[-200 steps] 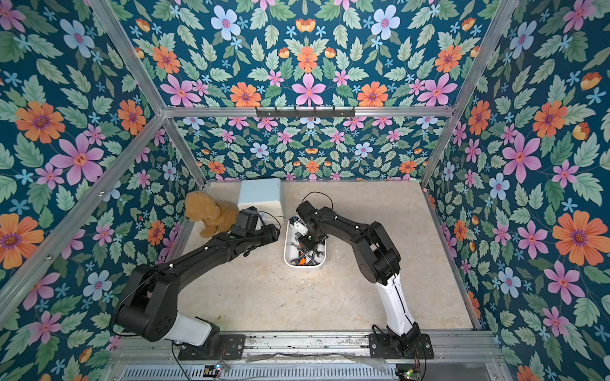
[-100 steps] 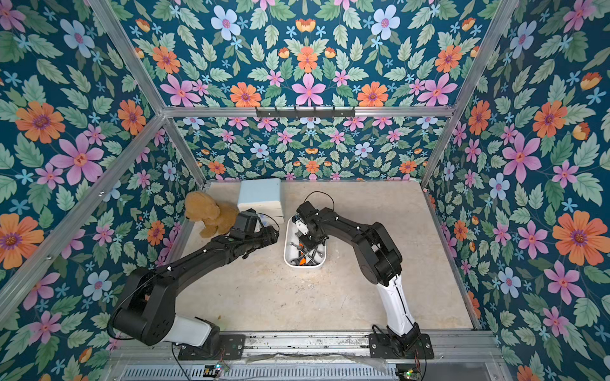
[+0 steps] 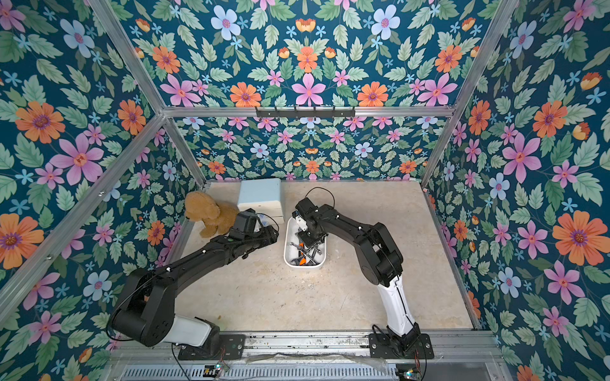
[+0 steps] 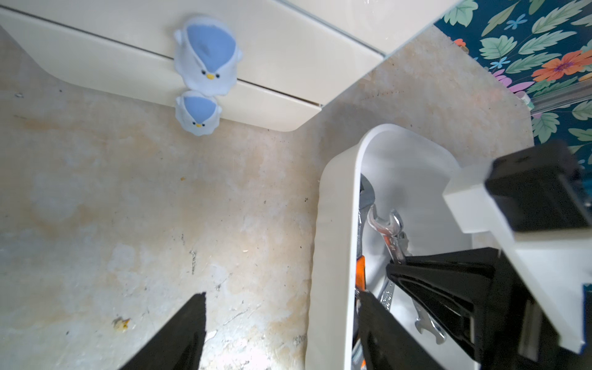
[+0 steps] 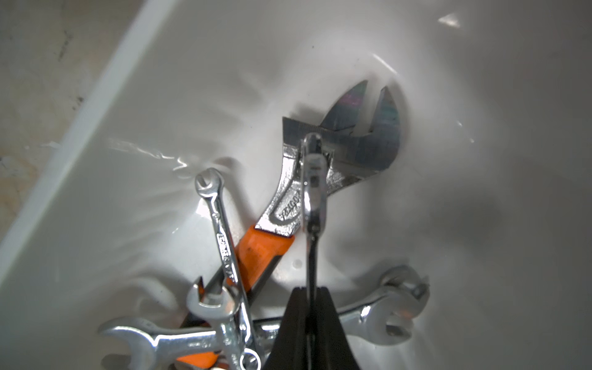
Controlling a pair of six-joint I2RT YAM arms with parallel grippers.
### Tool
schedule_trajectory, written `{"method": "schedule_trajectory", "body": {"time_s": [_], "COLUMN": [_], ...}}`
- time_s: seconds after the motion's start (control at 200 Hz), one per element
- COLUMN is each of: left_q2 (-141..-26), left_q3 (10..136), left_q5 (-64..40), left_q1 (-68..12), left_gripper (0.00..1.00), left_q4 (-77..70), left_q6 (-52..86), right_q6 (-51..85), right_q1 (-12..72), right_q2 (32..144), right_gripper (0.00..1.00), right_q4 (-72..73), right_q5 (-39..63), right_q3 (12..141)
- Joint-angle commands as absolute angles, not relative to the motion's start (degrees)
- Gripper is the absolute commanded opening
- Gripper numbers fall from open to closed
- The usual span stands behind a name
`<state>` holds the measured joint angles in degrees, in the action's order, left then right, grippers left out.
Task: Take out the wrench from the storage box
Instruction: Pick up the wrench from the storage box, then place the wrench at the center of the board.
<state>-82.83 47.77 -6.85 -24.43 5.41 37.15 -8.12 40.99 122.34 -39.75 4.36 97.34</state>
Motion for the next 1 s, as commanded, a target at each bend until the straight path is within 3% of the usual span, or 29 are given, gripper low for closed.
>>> {"method": "schedule_trajectory", "body": {"time_s": [0.0, 0.355, 0.69, 0.995], "left_q2": [-82.14, -81.14, -84.36, -89.33], "left_q3": [47.55, 47.2, 49.92, 53.96], "left_q5": [-6.08, -7.65, -10.83, -12.49], "left_q1": [-24.42, -24.44, -25.13, -25.41], "left_gripper": [0.78, 0.78, 0.79, 0.79], "left_q4": [4.31, 3.3, 1.85, 2.59], "left_q6": [37.2, 37.77, 38.5, 38.46], "right_q6": [-4.14, 5.8, 13.47, 12.03], "right_q1": [41.06, 40.13, 25.17, 17.05], "right_q2": [121.69, 114.39, 97.43, 102.38], "right_gripper": [0.0, 0.0, 0.0, 0.0], "right_q4": [-39.67, -34.69, -25.15, -22.21], "right_q5": [3.4, 3.73, 9.45, 11.76], "right_q3": [98.48, 97.05, 75.23, 67.76]}}
